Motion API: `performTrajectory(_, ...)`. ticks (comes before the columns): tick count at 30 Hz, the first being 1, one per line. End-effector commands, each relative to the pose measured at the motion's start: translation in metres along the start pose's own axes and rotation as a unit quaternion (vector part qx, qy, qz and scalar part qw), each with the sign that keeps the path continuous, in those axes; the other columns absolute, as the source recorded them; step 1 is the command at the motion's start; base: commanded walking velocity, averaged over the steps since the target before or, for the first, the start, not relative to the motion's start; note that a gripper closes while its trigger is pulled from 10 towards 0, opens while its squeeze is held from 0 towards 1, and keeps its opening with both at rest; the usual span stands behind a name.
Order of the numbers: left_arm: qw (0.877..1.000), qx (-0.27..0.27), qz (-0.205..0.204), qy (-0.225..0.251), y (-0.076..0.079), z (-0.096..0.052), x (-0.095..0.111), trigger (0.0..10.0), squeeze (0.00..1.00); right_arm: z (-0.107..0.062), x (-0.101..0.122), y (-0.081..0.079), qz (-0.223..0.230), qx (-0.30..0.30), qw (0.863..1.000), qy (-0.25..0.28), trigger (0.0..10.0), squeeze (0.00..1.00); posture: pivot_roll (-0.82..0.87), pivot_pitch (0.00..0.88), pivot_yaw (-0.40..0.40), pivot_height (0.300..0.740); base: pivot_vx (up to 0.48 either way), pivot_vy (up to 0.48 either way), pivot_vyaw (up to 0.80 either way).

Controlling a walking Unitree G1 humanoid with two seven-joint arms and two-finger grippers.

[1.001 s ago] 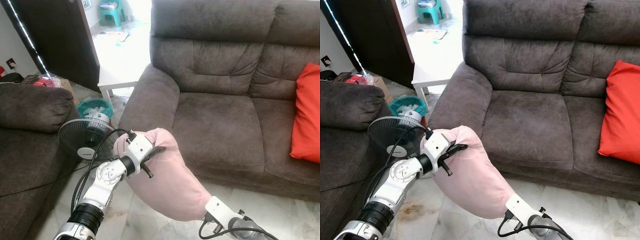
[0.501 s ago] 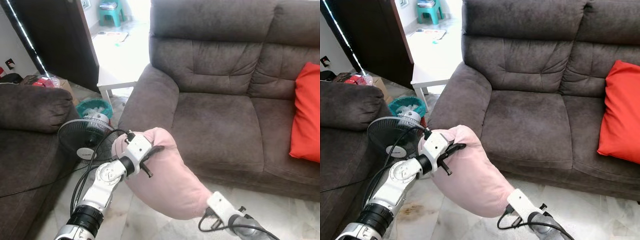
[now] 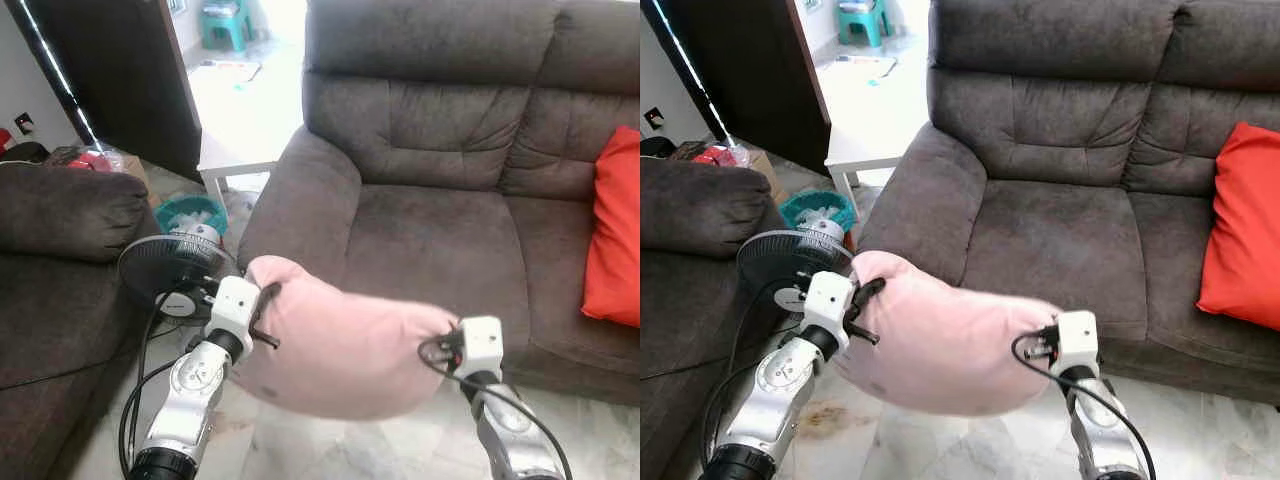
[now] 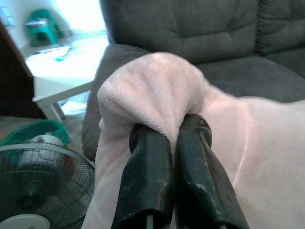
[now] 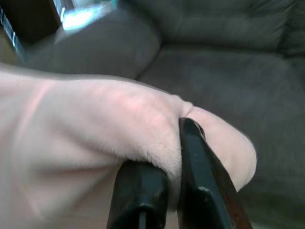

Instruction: Move the pillow to the sofa from floor

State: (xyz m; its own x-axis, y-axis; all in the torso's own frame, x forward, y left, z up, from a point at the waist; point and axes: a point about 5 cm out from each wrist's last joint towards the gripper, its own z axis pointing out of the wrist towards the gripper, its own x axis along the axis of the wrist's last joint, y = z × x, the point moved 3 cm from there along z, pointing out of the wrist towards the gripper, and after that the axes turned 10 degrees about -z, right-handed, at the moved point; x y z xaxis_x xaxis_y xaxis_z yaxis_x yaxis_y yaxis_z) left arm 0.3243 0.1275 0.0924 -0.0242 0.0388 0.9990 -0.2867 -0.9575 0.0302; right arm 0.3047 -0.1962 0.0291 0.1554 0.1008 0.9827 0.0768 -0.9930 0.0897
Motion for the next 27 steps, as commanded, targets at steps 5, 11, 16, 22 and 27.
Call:
performTrajectory(5, 0.997, 0.024, -0.003, 0.075, 0.004, 0.001, 0.032, 10.0, 0.0, -0.019, 0.037, 0.008, 0.064, -0.044, 0.993, 0.092, 10.0, 0.0, 0.03, 0.042, -0.013, 0.74, 0.0, 0.0, 0.0)
performTrajectory(11, 0.996, 0.025, 0.016, 0.08, 0.008, 0.002, 0.033, 10.0, 0.0, -0.032, 0.051, 0.008, 0.064, -0.054, 0.99, 0.115, 10.0, 0.0, 0.01, 0.035, -0.012, 0.74, 0.0, 0.0, 0.0)
performTrajectory(16, 0.994, 0.047, 0.029, 0.091, -0.001, 0.005, 0.04, 10.0, 0.0, -0.031, 0.061, 0.013, 0.07, -0.067, 0.988, 0.123, 10.0, 0.0, 0.02, 0.023, -0.01, 0.74, 0.0, 0.0, 0.0)
performTrajectory(22, 0.993, 0.038, 0.045, 0.106, -0.002, 0.006, 0.051, 10.0, 0.0, -0.025, 0.073, 0.009, 0.061, -0.054, 0.988, 0.134, 10.0, 0.0, 0.02, 0.009, -0.007, 0.74, 0.0, 0.0, 0.0)
performTrajectory(27, 0.994, 0.023, 0.05, 0.091, -0.002, 0.008, 0.045, 10.0, 0.0, -0.024, 0.07, 0.006, 0.08, -0.054, 0.988, 0.121, 10.0, 0.0, 0.02, 0.0, 0.0, 0.74, 0.0, 0.0, -0.3)
